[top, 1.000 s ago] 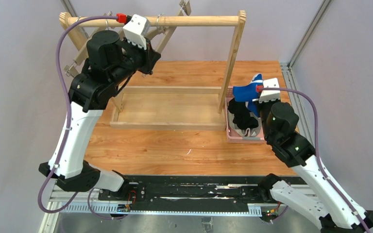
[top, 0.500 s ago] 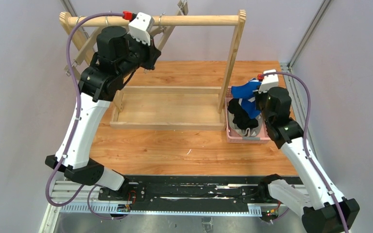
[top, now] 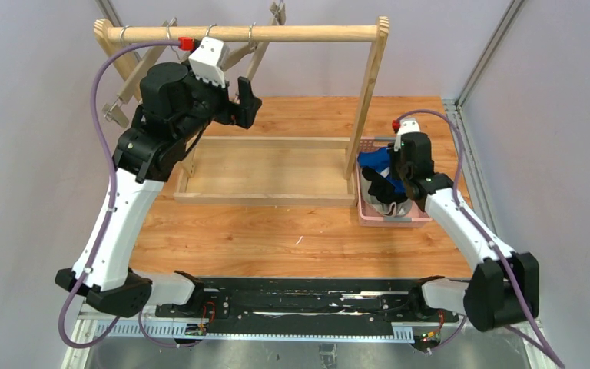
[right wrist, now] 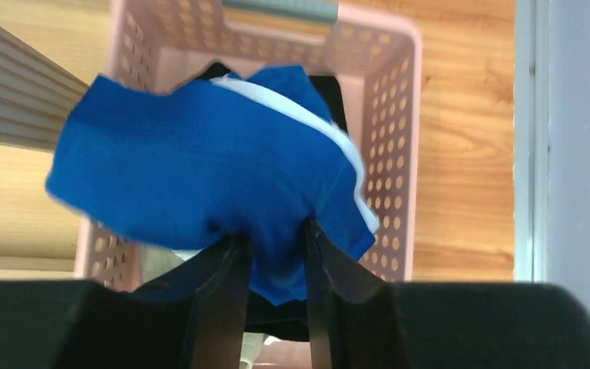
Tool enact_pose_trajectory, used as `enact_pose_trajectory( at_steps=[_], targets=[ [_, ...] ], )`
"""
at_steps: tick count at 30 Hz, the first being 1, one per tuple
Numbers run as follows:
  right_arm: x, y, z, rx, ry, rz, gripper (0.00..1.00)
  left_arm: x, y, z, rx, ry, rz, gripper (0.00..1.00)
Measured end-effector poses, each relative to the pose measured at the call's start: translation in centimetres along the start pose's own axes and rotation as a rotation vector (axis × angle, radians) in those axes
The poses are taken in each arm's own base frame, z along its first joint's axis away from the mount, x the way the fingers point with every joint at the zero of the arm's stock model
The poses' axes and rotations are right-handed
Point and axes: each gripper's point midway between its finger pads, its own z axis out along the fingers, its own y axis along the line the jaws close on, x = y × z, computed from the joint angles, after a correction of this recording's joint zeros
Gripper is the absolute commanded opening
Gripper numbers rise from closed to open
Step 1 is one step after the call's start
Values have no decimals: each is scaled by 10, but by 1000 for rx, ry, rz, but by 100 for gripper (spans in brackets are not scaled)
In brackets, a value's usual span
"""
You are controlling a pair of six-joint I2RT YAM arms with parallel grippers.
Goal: Remove the underwear clipped to the hanger
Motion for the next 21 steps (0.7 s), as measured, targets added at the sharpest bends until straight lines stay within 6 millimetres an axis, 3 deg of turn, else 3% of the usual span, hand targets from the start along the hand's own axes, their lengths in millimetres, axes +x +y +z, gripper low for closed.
enact_pose_trajectory(
  at_steps=[2, 5, 8, 11, 17, 21],
  targets=[
    [18, 3, 12, 6, 70, 7, 60, 5, 0, -10, 1, 10, 1, 98],
    [43, 5, 23, 15, 170, 2, 63, 10, 1, -23, -3, 8, 1, 98],
    [48, 3, 20, 26, 189, 3, 66, 14, 1, -35, -4, 3, 3, 98],
    [32, -1, 9, 31, 132, 19, 67, 19, 0, -48, 9, -7, 15, 98],
    [-20, -14, -33, 36, -74, 73, 72, 35, -4, -71, 40, -20, 37, 98],
    [-39, -24, -57, 53, -158, 99, 73, 51, -9, -85, 70, -14, 32, 98]
  ],
)
